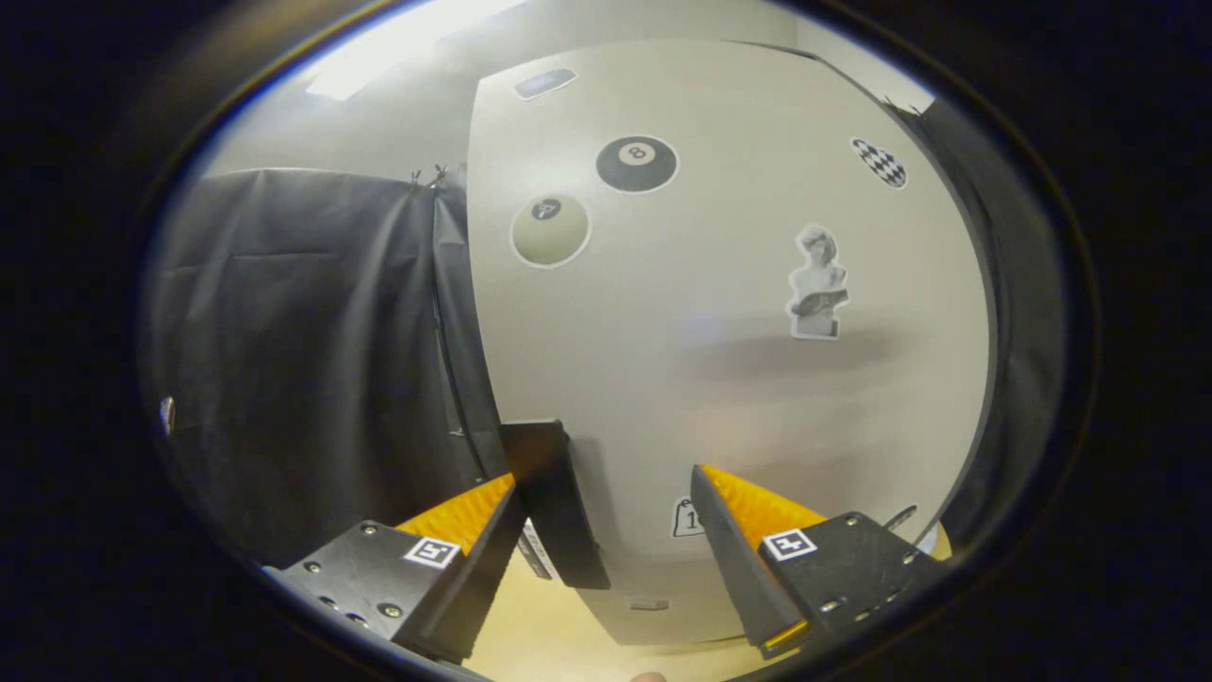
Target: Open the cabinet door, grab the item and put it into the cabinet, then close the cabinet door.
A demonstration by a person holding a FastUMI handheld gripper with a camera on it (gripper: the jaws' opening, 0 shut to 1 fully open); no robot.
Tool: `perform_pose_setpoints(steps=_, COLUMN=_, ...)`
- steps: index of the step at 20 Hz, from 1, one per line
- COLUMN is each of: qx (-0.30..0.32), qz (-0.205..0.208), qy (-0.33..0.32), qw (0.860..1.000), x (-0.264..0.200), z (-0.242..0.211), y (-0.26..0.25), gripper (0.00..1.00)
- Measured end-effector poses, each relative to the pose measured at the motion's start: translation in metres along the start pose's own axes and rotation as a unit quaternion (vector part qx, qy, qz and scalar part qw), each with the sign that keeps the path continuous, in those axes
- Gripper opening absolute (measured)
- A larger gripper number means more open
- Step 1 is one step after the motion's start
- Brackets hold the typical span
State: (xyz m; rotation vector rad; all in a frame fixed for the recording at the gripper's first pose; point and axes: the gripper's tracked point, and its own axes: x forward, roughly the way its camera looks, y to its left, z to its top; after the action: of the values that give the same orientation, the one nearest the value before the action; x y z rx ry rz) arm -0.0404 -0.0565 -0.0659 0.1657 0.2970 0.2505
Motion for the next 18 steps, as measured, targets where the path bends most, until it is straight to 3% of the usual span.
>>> perform_pose_setpoints(steps=18, qx=-0.013, qz=0.009, qy=-0.013, qw=1.0, x=-0.0082, z=0.0031, y=-0.0001, gripper=0.99)
